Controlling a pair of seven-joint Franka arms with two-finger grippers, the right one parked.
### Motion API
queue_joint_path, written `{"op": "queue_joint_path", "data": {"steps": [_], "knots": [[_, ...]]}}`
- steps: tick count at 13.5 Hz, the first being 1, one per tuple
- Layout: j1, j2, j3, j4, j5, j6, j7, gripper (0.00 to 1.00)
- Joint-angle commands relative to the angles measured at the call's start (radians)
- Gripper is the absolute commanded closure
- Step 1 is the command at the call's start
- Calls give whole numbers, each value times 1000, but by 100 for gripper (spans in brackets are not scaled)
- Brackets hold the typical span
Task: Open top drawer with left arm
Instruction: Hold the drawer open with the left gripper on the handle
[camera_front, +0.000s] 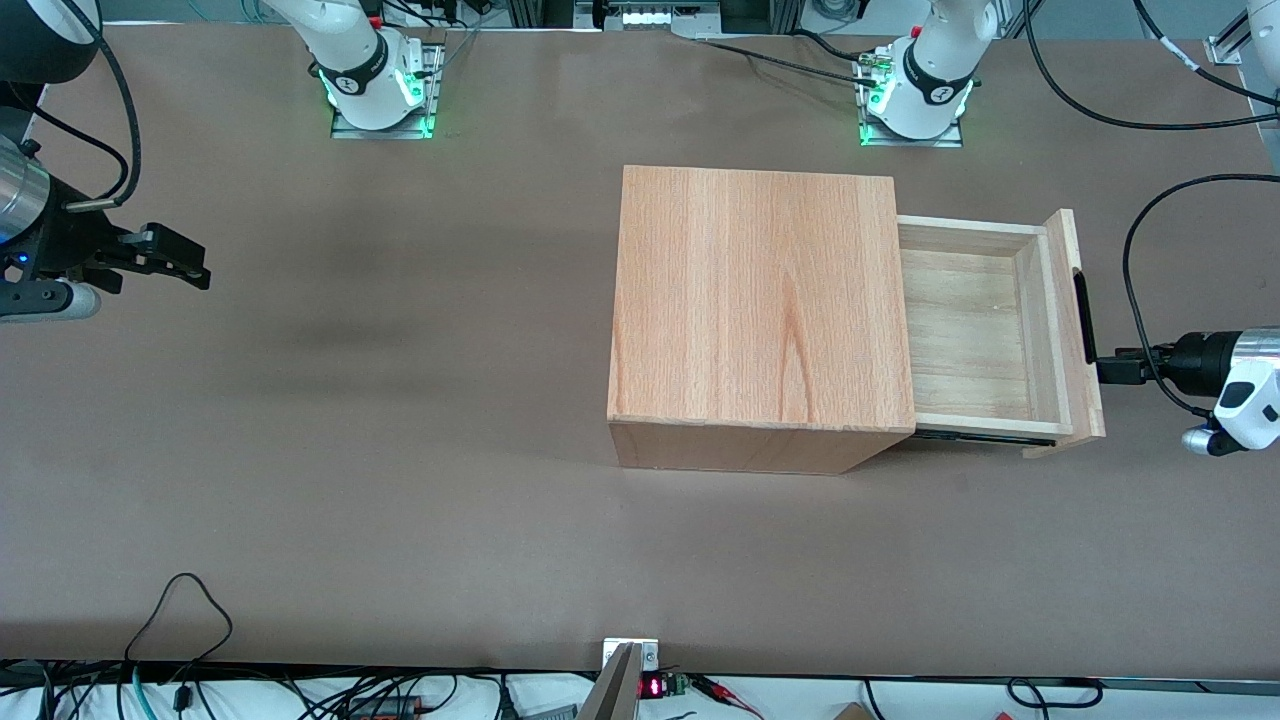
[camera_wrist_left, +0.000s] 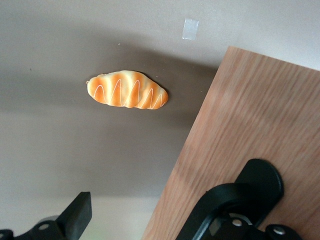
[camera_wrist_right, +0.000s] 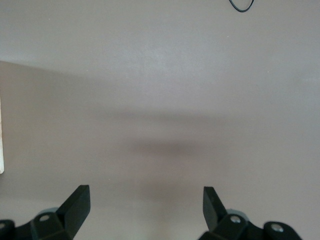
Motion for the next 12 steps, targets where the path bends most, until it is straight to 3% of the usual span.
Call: {"op": "queue_joint_path", "data": {"steps": [1,12], "knots": [[-12,37,-14,69,5,61,-44,0],[-7,26,-18,69,-69,46,-33,0]]}}
